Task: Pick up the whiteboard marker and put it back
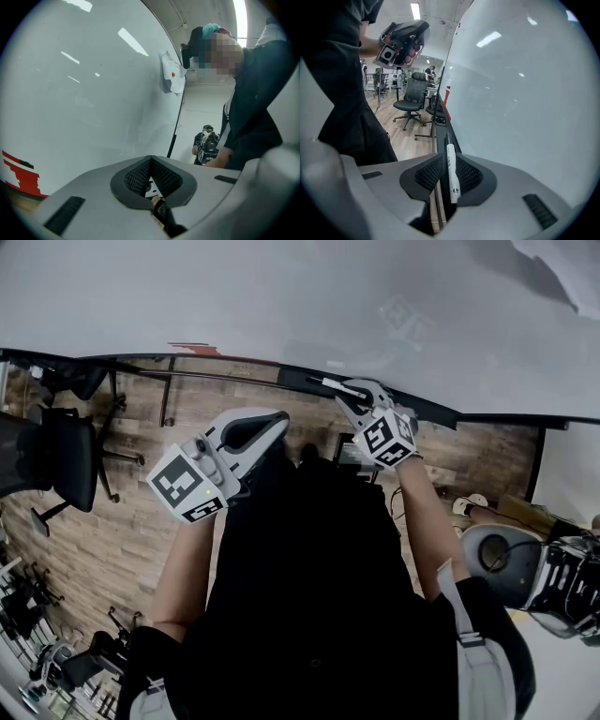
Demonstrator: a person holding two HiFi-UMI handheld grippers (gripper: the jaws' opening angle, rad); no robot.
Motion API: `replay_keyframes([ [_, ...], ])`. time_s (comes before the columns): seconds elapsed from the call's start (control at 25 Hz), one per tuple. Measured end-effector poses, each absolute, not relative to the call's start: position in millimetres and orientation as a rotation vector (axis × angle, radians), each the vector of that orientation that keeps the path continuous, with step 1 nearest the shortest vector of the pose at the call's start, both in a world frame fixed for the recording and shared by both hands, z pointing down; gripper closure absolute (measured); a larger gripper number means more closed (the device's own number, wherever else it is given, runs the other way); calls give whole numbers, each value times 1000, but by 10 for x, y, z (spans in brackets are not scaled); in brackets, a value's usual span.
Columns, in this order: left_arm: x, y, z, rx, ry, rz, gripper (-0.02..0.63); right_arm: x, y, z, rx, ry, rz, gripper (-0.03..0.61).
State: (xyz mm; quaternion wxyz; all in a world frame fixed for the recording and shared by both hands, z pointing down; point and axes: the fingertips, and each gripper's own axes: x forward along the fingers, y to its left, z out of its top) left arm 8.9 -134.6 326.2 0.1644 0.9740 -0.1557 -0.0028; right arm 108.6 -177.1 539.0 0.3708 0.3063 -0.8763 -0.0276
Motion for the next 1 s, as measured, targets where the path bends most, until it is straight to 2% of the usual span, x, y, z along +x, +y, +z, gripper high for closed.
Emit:
replay_keyframes([
  [0.4,96,-1313,3240,2779,-437,-15,603,1005,-1761,4947,841,-2312,-120,503],
  [1.0,246,-1434,2968,2837,-387,-89,603,492,-1527,3207,767,-2628,-242,546],
])
